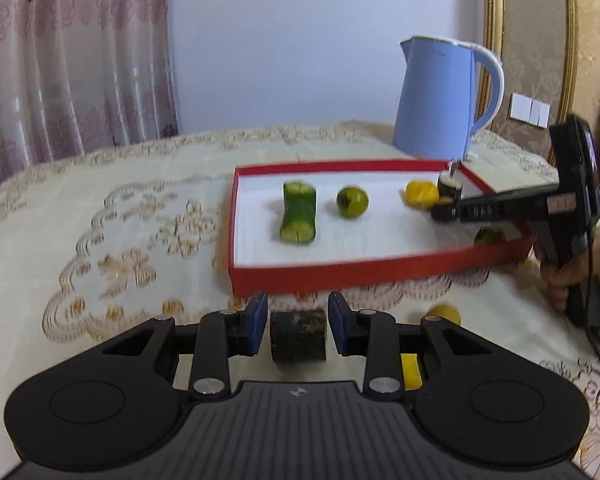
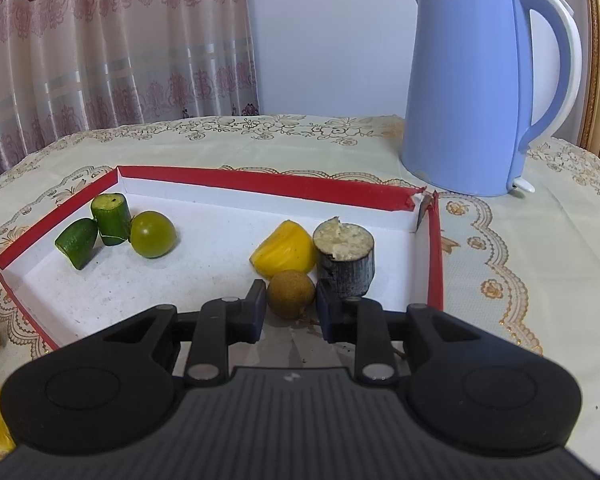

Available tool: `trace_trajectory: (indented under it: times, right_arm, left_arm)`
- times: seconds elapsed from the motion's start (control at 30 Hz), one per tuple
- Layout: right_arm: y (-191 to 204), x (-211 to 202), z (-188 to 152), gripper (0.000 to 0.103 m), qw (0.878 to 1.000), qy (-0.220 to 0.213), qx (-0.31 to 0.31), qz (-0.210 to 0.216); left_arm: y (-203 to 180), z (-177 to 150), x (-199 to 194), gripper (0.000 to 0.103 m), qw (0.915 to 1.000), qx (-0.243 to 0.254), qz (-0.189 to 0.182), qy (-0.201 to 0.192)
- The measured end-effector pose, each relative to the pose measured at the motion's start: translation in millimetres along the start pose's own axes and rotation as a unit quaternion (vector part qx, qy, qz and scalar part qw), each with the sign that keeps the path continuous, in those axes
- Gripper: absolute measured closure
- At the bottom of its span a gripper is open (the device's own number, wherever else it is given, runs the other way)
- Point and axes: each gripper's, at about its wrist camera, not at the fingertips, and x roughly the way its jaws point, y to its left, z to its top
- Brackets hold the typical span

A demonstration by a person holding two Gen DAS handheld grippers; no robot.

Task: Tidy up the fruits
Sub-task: 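Lower the brown fruit into the red tray while the left holds the sugarcane, then carry the dark sugarcane piece over the red tray with the left gripper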

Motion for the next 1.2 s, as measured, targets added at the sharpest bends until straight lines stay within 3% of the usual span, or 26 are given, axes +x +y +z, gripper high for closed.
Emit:
trace_trajectory:
  times: [0.5, 0.67, 1.1, 1.17, 1.2]
  right_arm:
    - [-2.4, -0.9, 0.4, 0.077, 1.0, 0.0, 0.005, 0.005]
    - [-2.3, -0.9, 0.3, 0.077, 1.0, 0.0, 0.006, 0.006]
    - [-2.5, -1.1, 0.5, 0.076, 1.0, 0.0, 0.007, 0.006]
    - [-2.3, -1.1, 0.4, 0.076, 1.0, 0.0, 0.007, 0.006]
    - [-2.4, -1.1, 0.4, 0.076, 1.0, 0.0, 0.006, 0.006]
  left_arm:
    - [7.4, -13.1, -2.2, 0.071, 0.9999, -0.003, 0.006, 0.013]
    - [-5.7, -9.3, -1.1, 0.07, 0.9996, 0.001, -0.023, 0.013]
    - [-5.9, -8.0, 5.2, 0.07, 0.9999, 0.0, 0.008, 0.006]
    - [-6.7, -8.3, 4.2, 0.067, 1.0, 0.003, 0.003, 0.005]
    - [-7.9, -8.8, 4.2, 0.059, 0.9999, 0.011, 0.007, 0.006]
